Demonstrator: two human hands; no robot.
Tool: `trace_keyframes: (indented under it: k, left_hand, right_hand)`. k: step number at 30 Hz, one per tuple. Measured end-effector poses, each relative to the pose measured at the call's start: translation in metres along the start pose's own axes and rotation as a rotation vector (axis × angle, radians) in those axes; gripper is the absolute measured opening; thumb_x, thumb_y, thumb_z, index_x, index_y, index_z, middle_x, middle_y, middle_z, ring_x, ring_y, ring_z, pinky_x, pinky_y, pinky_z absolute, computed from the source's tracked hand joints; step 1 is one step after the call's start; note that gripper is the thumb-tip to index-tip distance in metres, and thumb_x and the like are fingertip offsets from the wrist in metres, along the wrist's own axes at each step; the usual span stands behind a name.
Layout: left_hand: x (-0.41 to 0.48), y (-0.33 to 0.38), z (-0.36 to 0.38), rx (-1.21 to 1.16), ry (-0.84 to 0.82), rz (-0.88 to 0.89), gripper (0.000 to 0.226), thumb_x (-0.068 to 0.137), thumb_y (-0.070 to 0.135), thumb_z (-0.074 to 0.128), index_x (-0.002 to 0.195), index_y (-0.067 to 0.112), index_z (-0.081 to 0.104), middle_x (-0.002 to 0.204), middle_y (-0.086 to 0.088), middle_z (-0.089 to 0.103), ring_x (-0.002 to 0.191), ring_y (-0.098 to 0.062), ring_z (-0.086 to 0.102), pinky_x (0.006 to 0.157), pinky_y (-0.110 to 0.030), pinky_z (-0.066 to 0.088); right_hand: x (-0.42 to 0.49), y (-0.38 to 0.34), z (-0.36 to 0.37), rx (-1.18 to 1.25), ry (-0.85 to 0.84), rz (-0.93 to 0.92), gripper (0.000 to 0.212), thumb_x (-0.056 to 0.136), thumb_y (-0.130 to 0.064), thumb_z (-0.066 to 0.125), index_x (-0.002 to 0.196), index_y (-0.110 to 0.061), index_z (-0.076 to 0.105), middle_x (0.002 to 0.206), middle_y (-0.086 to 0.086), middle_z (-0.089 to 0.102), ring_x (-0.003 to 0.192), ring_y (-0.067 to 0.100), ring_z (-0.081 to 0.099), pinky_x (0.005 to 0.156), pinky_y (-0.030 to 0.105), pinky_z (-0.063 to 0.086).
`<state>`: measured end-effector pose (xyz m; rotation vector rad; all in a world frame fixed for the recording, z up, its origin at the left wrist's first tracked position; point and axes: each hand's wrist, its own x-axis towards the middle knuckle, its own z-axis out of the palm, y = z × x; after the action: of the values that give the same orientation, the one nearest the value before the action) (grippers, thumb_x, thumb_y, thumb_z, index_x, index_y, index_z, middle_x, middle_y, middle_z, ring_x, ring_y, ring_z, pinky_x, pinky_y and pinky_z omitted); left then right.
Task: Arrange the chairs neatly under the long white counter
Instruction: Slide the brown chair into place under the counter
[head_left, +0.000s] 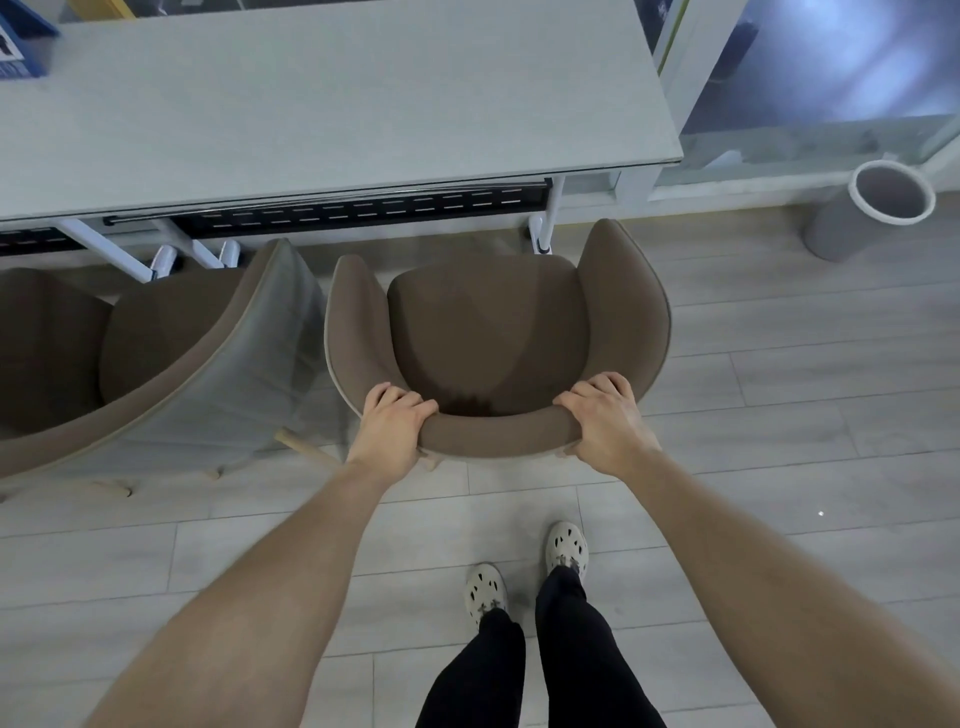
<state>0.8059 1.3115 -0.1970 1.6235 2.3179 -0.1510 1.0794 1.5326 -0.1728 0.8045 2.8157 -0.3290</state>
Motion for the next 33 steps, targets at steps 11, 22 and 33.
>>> trace_keyframes:
  k: [11,22,33]
  left_hand:
    - [-0.016,0.006,-0.010,-0.060,0.021,0.006,0.048,0.066,0.018,0.080,0.114,0.025,0.071,0.100,0.004,0.070,0.104,-0.027,0.058,0.118,-0.043,0.033]
    - [-0.020,0.010,-0.004,-0.068,0.018,0.007,0.051,0.062,0.018,0.080,0.112,0.027,0.070,0.099,0.006,0.066,0.103,-0.028,0.057,0.117,-0.047,0.032]
    - [-0.015,0.046,-0.007,-0.093,0.015,0.038,0.045,0.070,0.029,0.085,0.113,0.028,0.071,0.102,0.006,0.066,0.107,-0.028,0.056,0.119,-0.045,0.027]
  right_hand:
    - [-0.003,-0.010,0.003,-0.035,-0.036,0.007,0.070,0.064,-0.056,0.092,0.125,-0.031,0.070,0.117,-0.008,0.067,0.118,0.025,0.052,0.123,0.045,0.021]
    - [-0.012,-0.010,0.006,-0.050,-0.037,0.015,0.061,0.063,-0.063,0.090,0.111,-0.030,0.073,0.097,-0.009,0.066,0.107,0.022,0.058,0.121,0.043,0.029]
    - [-0.037,0.017,0.008,-0.056,-0.045,0.075,0.061,0.062,-0.062,0.091,0.111,-0.029,0.074,0.102,-0.007,0.069,0.112,0.022,0.059,0.123,0.041,0.025]
